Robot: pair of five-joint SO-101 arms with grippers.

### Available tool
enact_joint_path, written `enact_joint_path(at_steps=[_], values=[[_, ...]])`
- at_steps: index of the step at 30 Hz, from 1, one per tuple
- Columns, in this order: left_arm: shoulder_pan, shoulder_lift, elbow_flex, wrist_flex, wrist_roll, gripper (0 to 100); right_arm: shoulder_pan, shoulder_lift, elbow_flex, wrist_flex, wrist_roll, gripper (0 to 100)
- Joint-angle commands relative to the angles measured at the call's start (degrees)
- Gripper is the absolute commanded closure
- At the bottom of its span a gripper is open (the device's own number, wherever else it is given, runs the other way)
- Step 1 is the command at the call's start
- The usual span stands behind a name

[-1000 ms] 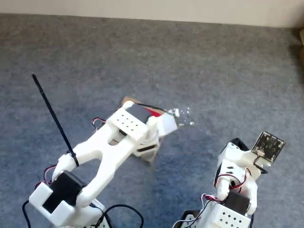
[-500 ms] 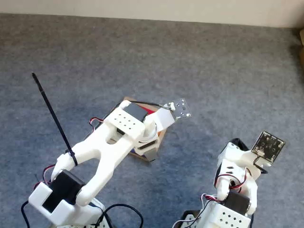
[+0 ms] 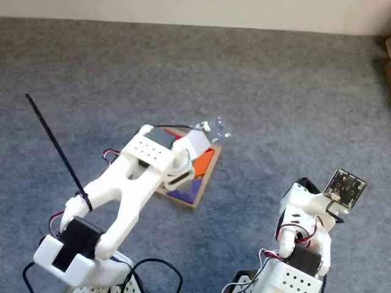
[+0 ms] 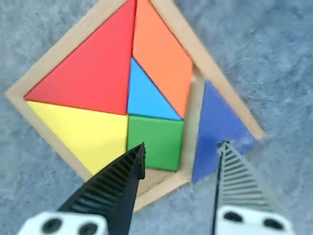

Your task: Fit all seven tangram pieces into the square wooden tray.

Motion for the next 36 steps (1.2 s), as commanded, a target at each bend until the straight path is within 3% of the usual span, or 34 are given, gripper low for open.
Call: enact_joint_path(at_steps=[1, 18, 27, 36], values=[[-0.13, -0.31, 2.51, -5.45, 0.00, 77, 0.57, -0.92, 7.16, -1.36, 0.70, 99.0], [-3.30, -0.92, -0.57, -10.11, 0.44, 77, 0.57, -0.92, 7.16, -1.36, 0.70, 99.0], [-0.40, -1.01, -11.91, 6.15, 0.44, 78, 0.57, -0.92, 7.16, -1.36, 0.70, 99.0], [2.24, -1.01, -10.15, 14.33, 0.44, 78, 0.57, -0.92, 7.16, -1.36, 0.70, 99.0]])
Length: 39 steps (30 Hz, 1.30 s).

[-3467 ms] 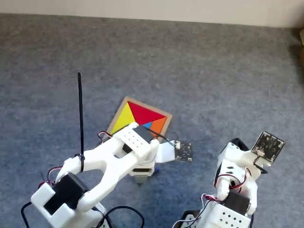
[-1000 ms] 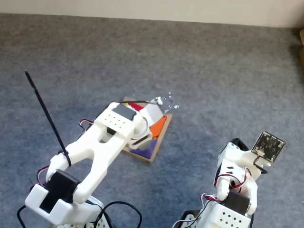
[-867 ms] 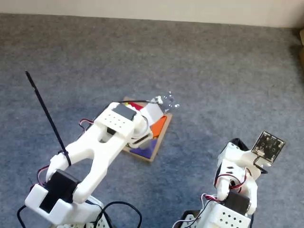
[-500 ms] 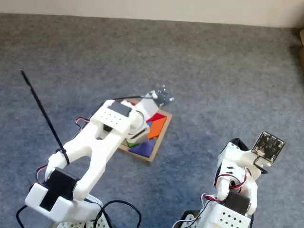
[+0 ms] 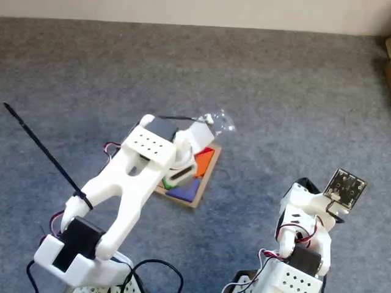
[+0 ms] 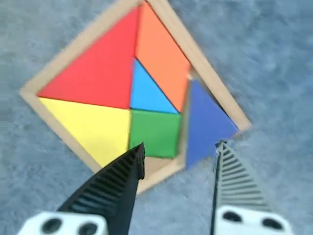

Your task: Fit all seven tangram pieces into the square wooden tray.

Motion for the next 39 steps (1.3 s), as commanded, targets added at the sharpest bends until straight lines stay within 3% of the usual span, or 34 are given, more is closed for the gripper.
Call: enact_joint_path(at_steps=[1, 12, 20, 26, 37, 39], values=[[0.92, -1.10, 0.57, 1.23, 0.44, 78, 0.57, -0.92, 7.16, -1.36, 0.70, 99.0], [-1.98, -0.66, 12.88, -16.35, 0.18, 77, 0.57, -0.92, 7.16, -1.36, 0.70, 99.0], [-1.54, -1.10, 9.63, -16.00, 0.44, 77, 0.57, -0.92, 7.16, -1.36, 0.70, 99.0], [-1.71, -3.03, 4.88, -6.33, 0.44, 78, 0.48, -0.92, 7.16, -1.36, 0.70, 99.0], [-2.07, -32.31, 15.96, -5.36, 0.70, 90, 0.22, -0.92, 7.16, -0.31, 0.79, 99.0], [-2.95, -37.14, 17.89, -5.36, 3.43, 93, 0.22, -0.92, 7.16, -0.31, 0.79, 99.0]])
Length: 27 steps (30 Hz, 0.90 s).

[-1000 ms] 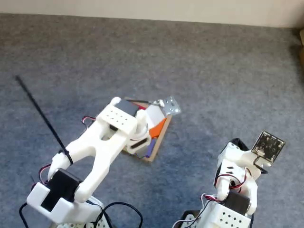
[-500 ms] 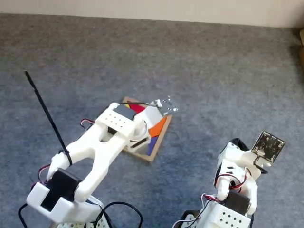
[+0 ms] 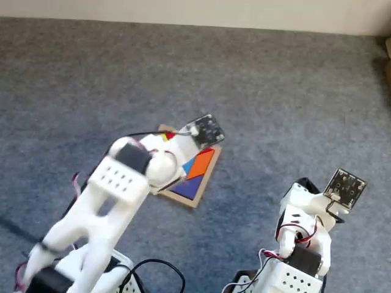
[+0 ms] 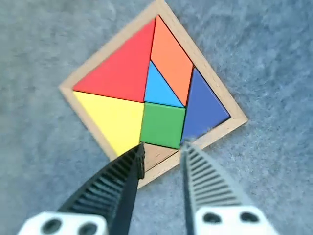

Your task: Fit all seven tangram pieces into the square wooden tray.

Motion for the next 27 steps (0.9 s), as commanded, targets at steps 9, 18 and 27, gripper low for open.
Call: enact_joint_path(at_steps=[9, 18, 27], values=[[-12.26, -26.68, 8.48, 0.26, 10.29, 99, -5.49, -0.92, 7.16, 1.89, 0.44, 99.0], [-17.19, -45.76, 22.90, 0.18, 16.26, 99, -11.47, -0.92, 7.16, 4.70, 0.44, 99.0], [-19.91, -64.75, 38.99, -3.87, 16.35, 99, -16.31, -0.92, 7.16, 9.19, 0.44, 99.0]])
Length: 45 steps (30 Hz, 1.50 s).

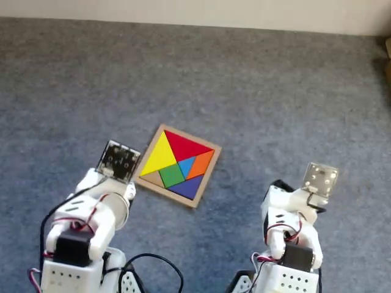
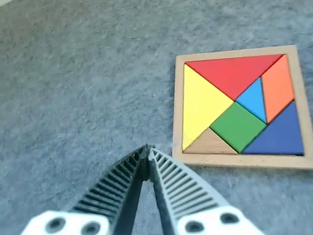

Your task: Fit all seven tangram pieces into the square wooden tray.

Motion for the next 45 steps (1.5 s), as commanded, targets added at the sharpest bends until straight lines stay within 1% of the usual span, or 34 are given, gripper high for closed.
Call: enact_joint_path(at_steps=[1, 4, 11, 14, 17, 20, 27, 35, 37, 38, 41, 45], values=[[-0.75, -7.52, 4.62, -2.46, 0.53, 99, -4.97, -0.92, 7.16, 3.38, 0.44, 99.0], [-0.75, -12.70, 8.22, -2.37, 0.53, 99, -7.16, -0.92, 7.16, 5.14, 0.44, 99.0], [-0.75, -11.56, 13.32, -2.55, 0.70, 99, -7.52, -0.92, 7.16, 5.49, 0.44, 99.0], [-0.84, -11.56, 17.36, -4.48, 0.79, 99, -7.52, -0.92, 7.16, 5.49, 0.44, 99.0], [-0.84, -11.56, 22.46, -7.21, 0.70, 99, -7.60, -0.92, 7.16, 8.48, 0.44, 99.0], [-1.27, -11.47, 22.46, -7.12, 0.62, 99, -7.60, -0.92, 7.16, 11.12, 0.44, 99.0], [-6.02, -11.12, 22.46, -6.95, 0.53, 99, -7.52, -0.92, 7.16, 15.87, 0.79, 99.0], [-17.19, -11.12, 22.46, -6.95, 0.53, 99, -7.25, -0.92, 7.16, 16.48, 0.79, 99.0], [-18.24, -11.12, 22.46, -6.86, 0.53, 99, -7.25, -0.92, 7.16, 16.48, 0.79, 99.0], [-18.15, -11.12, 22.46, -5.98, 0.53, 99, -7.25, -0.92, 7.16, 16.48, 0.79, 99.0], [-18.15, -11.12, 22.46, 0.26, 0.53, 99, -7.25, -0.92, 7.16, 16.48, 0.79, 99.0], [-18.15, -11.30, 22.46, 3.87, 0.70, 99, -7.25, -0.92, 7.16, 16.48, 0.79, 99.0]])
